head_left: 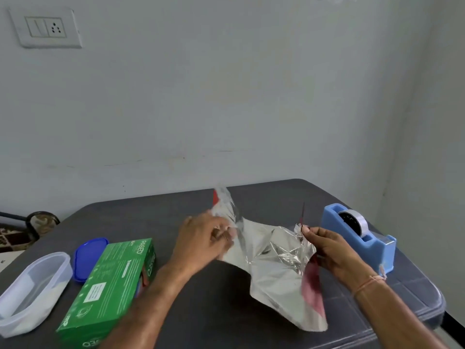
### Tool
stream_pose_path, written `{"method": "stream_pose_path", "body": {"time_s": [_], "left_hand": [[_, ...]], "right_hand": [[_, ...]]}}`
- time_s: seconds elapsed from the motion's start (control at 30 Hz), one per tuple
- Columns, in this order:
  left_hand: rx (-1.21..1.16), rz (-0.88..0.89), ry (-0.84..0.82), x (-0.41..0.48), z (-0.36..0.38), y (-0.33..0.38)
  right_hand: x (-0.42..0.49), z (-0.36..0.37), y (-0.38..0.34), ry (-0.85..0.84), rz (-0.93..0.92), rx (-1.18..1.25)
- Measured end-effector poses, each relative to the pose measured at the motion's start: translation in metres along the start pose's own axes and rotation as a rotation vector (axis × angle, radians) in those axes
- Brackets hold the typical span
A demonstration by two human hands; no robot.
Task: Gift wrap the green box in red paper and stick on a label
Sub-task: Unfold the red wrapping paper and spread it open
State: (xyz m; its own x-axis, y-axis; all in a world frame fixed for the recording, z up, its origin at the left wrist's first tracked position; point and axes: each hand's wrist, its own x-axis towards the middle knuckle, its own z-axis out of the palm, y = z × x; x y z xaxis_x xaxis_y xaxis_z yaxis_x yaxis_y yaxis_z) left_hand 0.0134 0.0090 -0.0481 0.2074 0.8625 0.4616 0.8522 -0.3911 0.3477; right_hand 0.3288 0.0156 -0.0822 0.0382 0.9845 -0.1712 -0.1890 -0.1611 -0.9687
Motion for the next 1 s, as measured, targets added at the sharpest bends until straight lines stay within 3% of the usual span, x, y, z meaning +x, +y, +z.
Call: {"method": "stream_pose_path", "body": {"time_s": [0.1,0.2,0.3,0.4,0.6,0.67,0.73,0.8,0.9,1.0], "left_hand": [[0.334,-0.117,-0.291,-0.008,0.017,-0.001],[0.438,-0.189,-0.239,-0.02,0.028,-0.01],[0.298,-0.071,-0.131,-0.022,0.042,-0.017],[0.124,-0.029,-0.3,-0.023,0.061,-0.014],[0.27,-0.141,-0.462,-0.043,0.09,-0.026],[0.278,-0.202,-0.466,-0.054,0.095,-0.024],[0.289,-0.256,-0.44,-0.064,0.099,-0.015],[0.302,-0.311,-0.415,-0.07,0.101,-0.002],[0.322,-0.369,-0.389,-0.077,0.101,0.013],[0.32,-0.365,-0.337,-0.076,0.093,0.015]], "right_hand": [[0.0,-0.006,0.005,0.014,0.031,-0.008],[-0.001,-0.016,0.007,0.042,0.063,0.055],[0.001,-0.02,0.005,0.066,0.085,0.023],[0.004,-0.016,0.002,0.061,0.092,-0.083],[0.006,-0.024,-0.011,0.183,0.062,0.001],[0.006,-0.02,-0.021,0.255,-0.088,-0.262],[-0.003,-0.002,-0.03,0.365,-0.359,-0.675],[-0.018,0.025,-0.032,0.259,-0.592,-0.888],[-0.028,0.063,-0.002,-0.038,-0.52,-1.129],[-0.014,0.07,0.044,-0.129,-0.286,-1.439]]}}
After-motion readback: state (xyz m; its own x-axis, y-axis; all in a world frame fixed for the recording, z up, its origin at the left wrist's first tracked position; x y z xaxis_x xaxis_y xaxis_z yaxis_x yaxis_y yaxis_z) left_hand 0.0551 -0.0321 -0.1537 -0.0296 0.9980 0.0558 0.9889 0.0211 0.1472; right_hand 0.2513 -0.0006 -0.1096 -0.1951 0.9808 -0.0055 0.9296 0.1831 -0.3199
